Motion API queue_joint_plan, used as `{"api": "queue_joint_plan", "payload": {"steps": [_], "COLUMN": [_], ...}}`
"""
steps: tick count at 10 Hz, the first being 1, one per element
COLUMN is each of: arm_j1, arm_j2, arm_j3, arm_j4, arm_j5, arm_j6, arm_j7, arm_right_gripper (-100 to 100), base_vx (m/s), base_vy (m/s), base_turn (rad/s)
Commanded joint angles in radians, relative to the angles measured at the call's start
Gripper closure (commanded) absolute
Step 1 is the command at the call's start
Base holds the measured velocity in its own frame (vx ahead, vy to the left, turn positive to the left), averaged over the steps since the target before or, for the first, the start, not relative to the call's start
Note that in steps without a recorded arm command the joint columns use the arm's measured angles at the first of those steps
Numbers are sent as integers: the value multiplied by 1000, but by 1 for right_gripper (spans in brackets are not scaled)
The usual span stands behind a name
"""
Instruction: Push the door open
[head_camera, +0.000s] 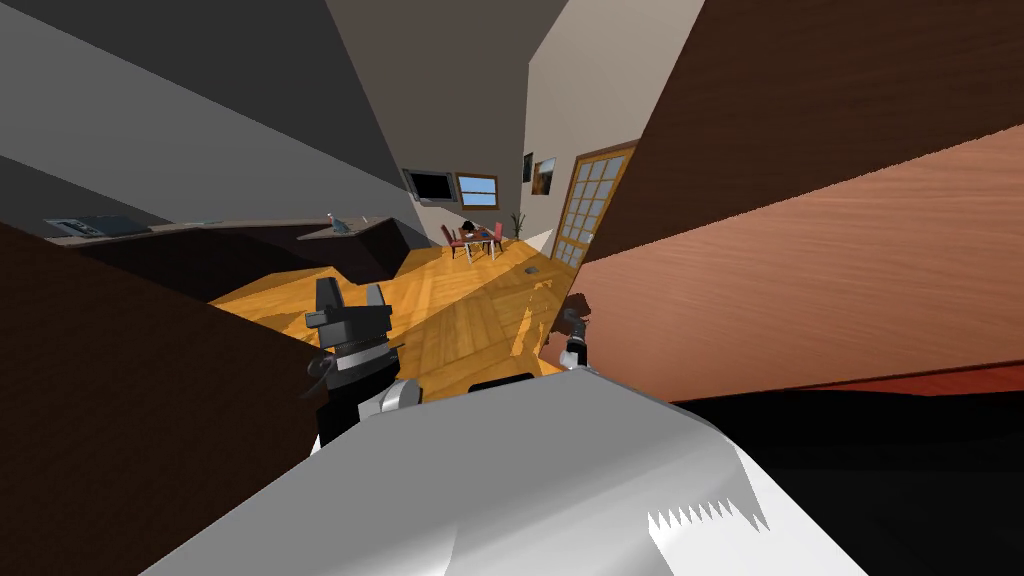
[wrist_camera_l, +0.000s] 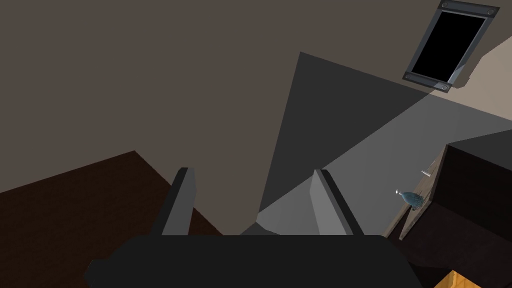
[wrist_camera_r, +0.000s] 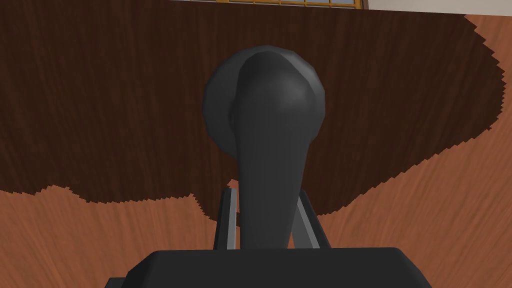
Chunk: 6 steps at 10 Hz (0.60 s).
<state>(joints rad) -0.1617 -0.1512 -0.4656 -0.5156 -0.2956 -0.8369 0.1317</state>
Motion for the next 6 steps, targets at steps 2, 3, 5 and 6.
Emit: {"api": "queue_joint_plan", "payload": {"steps": [2,3,5,6], "arm_j1": [-1,-1,1,2], "arm_j2": [-9,-11,-15,-17], "arm_j3": [-29,-40,-62,-72], "arm_j4": [-7,-7,-5,-4], "arm_j5": [-19,-26,-40,-47], "arm_j6": [-2,-3,-6,-7], "arm_j7": [12,17,26,30], "arm_right_gripper": [100,100,100,100], "base_vx": [217,217,155,233], "base_vy": [-31,-53,-25,-30], "base_turn": [-40,-29,-23,-56]}}
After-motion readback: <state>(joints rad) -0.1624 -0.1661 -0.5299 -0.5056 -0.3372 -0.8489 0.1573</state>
